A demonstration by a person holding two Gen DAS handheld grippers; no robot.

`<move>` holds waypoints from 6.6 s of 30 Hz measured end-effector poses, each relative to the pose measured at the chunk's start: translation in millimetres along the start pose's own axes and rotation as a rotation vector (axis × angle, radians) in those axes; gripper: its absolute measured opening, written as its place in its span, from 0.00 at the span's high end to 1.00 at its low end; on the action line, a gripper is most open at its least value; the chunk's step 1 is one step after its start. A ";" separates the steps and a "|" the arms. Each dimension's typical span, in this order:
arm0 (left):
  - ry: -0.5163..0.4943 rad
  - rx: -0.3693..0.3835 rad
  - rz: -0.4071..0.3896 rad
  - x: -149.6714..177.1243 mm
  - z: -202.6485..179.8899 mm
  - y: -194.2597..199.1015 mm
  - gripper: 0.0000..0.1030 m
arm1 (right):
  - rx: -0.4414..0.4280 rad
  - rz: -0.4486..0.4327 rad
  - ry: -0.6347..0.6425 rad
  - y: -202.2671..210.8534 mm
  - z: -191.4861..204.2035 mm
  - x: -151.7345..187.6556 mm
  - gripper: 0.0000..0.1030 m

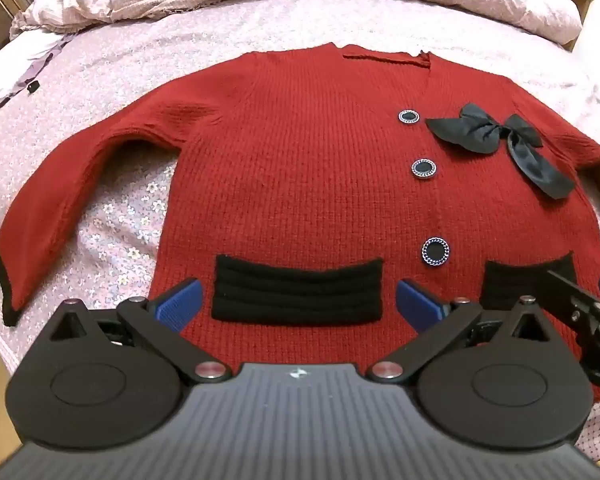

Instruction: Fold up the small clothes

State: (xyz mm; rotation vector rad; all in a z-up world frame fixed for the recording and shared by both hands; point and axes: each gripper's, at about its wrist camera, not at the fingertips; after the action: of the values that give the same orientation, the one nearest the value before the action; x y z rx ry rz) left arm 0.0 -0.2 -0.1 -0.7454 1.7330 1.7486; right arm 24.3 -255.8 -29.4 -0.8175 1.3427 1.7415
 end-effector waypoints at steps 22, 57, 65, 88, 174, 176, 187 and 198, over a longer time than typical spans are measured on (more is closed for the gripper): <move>0.002 -0.007 -0.015 -2.6 -0.4 3.6 0.00 | -0.004 -0.001 0.002 -0.6 0.8 -1.1 0.00; 0.002 -0.008 -0.014 -2.8 -0.1 4.2 0.00 | -0.008 -0.007 0.005 0.4 1.7 -0.1 0.00; 0.003 -0.008 -0.014 -2.5 -0.2 4.0 0.00 | -0.007 -0.006 0.004 0.3 1.7 -0.3 0.00; -0.015 -0.003 0.006 -13.6 -1.3 -8.4 0.00 | 0.023 -0.016 -0.058 -3.3 -21.9 -4.1 0.00; -0.097 0.059 0.192 -37.9 -76.8 -107.9 0.00 | 0.329 -0.341 -1.057 -30.3 -251.9 5.4 0.19; -0.098 0.058 0.192 -37.6 -77.4 -107.7 0.00 | 0.316 -0.349 -1.066 -29.2 -254.1 6.8 0.25; -0.112 0.070 0.170 -37.9 -76.8 -101.5 0.00 | 0.329 -0.360 -1.016 -16.9 -261.8 14.0 0.82; -0.116 0.051 0.100 -52.1 -59.1 -79.6 0.00 | 0.225 -0.427 -0.809 -2.1 -240.2 -31.0 0.86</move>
State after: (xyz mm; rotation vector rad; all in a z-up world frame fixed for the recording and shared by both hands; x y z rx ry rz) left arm 93.6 -59.1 -17.6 -0.5322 1.7557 1.7700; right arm 48.9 -494.6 -60.9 -0.1896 0.7217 1.3185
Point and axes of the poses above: each gripper's, at about its wrist camera, not at the fingertips, and y roughly against the way its jaws point, z to its left, x to its underside, and after that the axes turned 12 degrees about -z, right-handed
